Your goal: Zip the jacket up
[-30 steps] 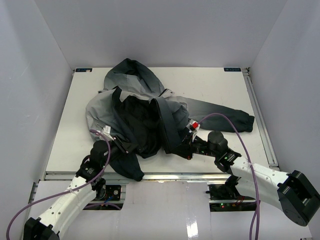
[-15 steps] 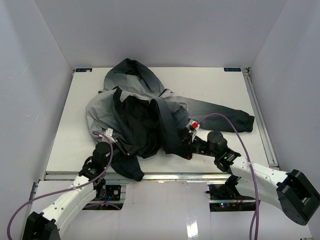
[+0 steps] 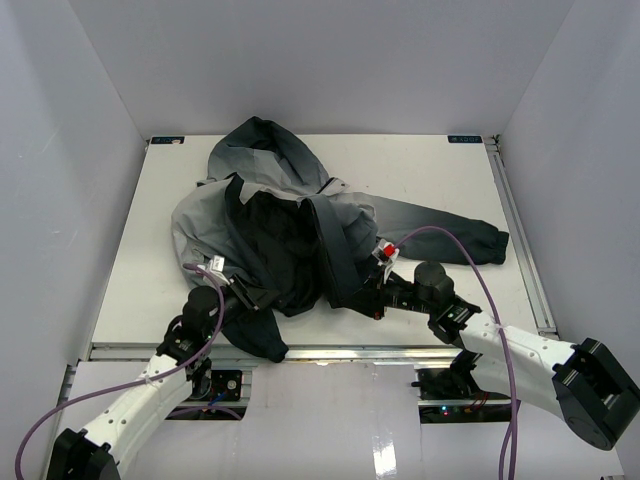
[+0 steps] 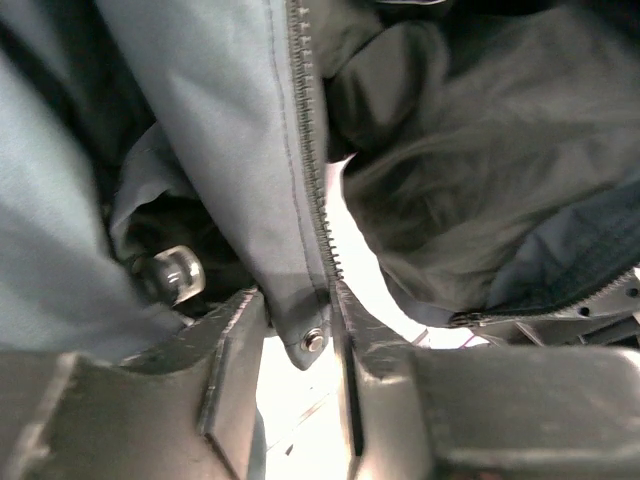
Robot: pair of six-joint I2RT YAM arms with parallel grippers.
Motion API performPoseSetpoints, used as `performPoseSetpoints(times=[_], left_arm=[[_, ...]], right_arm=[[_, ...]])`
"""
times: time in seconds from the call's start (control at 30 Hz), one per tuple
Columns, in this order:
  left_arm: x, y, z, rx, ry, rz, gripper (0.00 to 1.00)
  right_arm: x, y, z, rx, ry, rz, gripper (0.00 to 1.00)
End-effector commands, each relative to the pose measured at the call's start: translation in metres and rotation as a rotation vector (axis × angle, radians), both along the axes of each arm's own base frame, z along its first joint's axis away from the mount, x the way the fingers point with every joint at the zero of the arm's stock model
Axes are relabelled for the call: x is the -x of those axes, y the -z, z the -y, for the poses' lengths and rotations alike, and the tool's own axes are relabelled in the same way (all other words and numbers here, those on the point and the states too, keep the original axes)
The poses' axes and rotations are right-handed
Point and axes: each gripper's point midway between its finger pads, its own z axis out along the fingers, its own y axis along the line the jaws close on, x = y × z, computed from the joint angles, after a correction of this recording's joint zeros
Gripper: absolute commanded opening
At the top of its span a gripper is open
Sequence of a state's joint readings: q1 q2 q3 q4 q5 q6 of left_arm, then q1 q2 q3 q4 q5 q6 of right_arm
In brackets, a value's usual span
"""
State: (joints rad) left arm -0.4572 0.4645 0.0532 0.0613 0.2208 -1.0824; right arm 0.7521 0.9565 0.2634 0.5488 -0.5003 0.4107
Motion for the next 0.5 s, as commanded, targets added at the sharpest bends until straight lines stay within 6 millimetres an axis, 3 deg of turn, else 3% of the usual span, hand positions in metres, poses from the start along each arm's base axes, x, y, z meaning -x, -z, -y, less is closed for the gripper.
performPoseSetpoints(times=[0.0, 0.2, 0.33, 0.47], left_arm=[[0.0, -0.002, 0.003, 0.026, 0.016, 0.045, 0.29], [-0.002, -0.012, 0.004, 0.016, 0.032, 0.111, 0.03], [0.001, -0.021, 0.008, 0.014, 0.078, 0.184, 0.0], [0.014, -0.045, 0.022, 0.025, 0.217, 0.354, 0.0]], right_arm=[[-0.007, -0.01, -0.002, -0.025, 0.012, 0.049, 0.08], [-0.007, -0.007, -0.003, -0.02, 0.008, 0.042, 0.08], [-0.008, -0.006, -0.005, -0.02, -0.001, 0.034, 0.08], [-0.01, -0.013, -0.01, -0.028, -0.012, 0.042, 0.08]])
